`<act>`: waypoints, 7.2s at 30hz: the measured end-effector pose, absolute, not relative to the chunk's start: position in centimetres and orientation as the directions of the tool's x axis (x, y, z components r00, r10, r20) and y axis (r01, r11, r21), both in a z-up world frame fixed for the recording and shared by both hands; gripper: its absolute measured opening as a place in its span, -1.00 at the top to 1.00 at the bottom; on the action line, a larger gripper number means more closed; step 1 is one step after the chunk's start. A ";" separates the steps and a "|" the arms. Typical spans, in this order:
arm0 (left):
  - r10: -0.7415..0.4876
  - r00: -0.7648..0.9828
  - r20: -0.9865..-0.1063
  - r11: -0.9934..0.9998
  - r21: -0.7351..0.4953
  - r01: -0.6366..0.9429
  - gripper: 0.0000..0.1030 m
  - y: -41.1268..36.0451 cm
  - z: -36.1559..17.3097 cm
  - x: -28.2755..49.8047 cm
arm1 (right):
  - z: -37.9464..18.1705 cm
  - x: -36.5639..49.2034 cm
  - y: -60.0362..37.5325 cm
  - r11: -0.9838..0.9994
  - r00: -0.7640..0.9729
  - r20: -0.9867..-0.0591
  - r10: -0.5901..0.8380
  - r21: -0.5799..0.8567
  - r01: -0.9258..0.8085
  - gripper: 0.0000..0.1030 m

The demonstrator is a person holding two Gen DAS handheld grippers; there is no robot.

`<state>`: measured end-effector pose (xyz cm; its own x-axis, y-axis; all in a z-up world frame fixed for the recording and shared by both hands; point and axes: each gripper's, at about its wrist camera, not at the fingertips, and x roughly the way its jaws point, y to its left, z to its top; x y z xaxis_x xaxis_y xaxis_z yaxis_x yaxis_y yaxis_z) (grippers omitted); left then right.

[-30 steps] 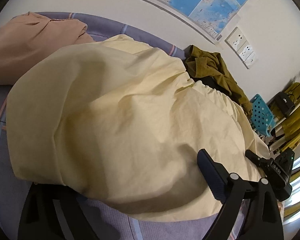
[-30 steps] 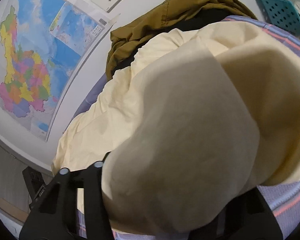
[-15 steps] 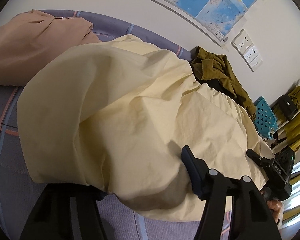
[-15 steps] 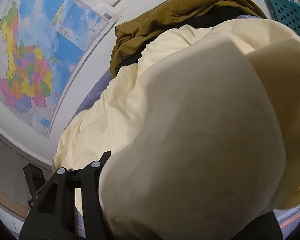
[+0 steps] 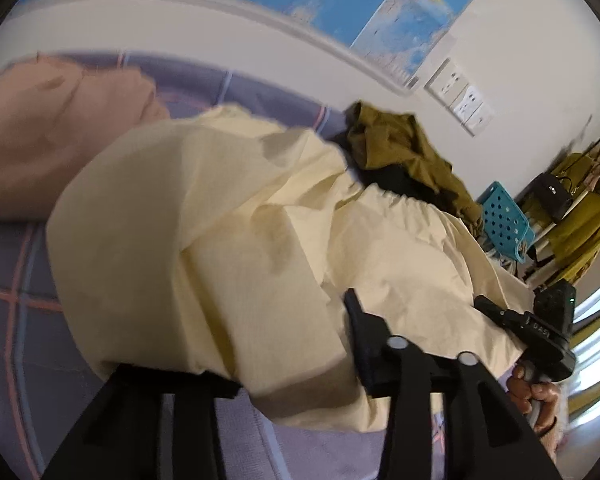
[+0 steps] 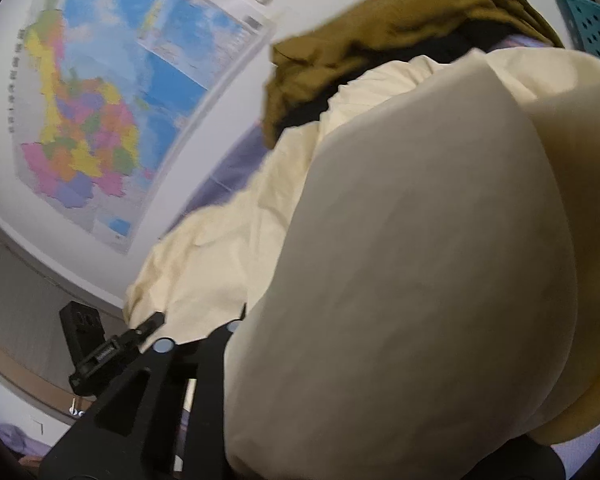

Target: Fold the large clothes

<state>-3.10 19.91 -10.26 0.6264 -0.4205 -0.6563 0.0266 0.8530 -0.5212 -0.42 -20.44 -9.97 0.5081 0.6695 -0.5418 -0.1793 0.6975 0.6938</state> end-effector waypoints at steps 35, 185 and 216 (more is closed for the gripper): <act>-0.121 0.897 -0.426 0.931 -0.362 -0.046 0.45 36.8 8.3 -0.3 | 11.1 6.8 -0.5 0.498 0.449 -0.226 0.864 0.503 -0.706 0.75; 0.344 0.724 -0.598 0.848 -0.132 -0.513 -0.87 33.5 -8.5 -10.9 | -3.0 -0.4 16.0 0.547 0.374 -0.579 0.724 0.151 -0.824 -0.89; 0.443 0.654 -0.613 0.796 -0.065 -0.601 -0.87 29.3 -8.2 -13.7 | -2.8 -3.5 12.2 0.524 0.359 -0.557 0.748 0.166 -0.835 -0.89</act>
